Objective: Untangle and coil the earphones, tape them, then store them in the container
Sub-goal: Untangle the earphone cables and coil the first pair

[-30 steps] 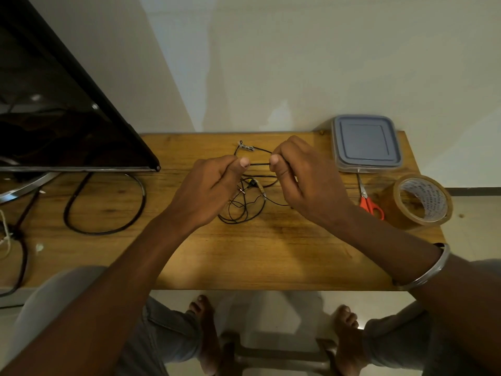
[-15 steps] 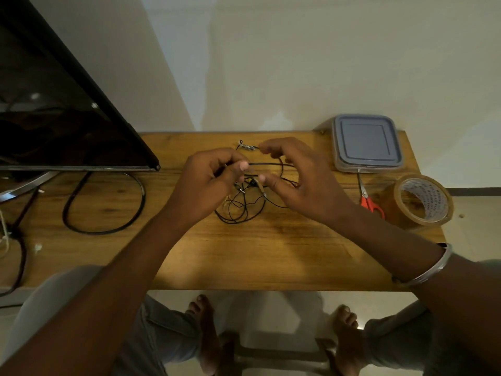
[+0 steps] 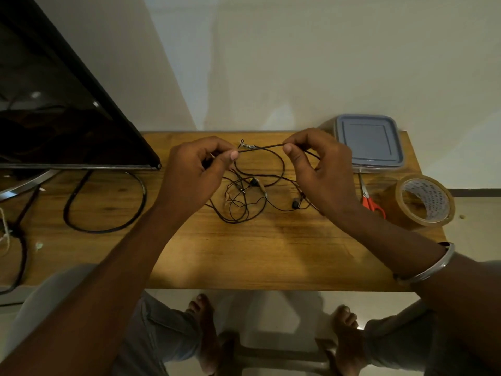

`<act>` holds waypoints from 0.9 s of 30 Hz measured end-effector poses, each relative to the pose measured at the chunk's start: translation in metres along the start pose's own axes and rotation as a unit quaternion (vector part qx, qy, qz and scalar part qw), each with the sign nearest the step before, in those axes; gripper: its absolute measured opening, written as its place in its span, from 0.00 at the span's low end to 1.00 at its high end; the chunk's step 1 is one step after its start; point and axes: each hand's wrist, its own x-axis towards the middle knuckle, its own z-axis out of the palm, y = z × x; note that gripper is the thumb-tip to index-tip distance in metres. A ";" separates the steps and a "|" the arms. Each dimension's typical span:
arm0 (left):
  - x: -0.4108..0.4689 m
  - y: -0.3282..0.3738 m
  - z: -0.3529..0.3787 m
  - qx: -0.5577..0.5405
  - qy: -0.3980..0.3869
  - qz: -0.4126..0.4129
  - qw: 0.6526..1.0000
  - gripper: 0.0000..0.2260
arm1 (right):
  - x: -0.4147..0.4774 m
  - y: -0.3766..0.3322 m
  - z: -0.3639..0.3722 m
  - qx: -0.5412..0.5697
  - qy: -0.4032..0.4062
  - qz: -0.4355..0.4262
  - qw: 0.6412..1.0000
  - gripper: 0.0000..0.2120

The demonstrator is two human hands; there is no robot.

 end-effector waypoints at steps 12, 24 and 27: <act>-0.009 0.013 0.017 -0.046 -0.050 0.005 0.998 0.05 | -0.016 -0.007 0.009 -0.148 -0.063 -0.152 0.975 0.10; 0.000 0.014 0.001 -0.044 0.027 -0.005 0.999 0.06 | -0.009 -0.008 0.004 -0.086 -0.006 -0.113 0.990 0.06; 0.001 0.011 -0.003 -0.051 0.038 -0.019 0.998 0.07 | -0.006 -0.006 0.000 -0.048 0.021 -0.075 0.996 0.05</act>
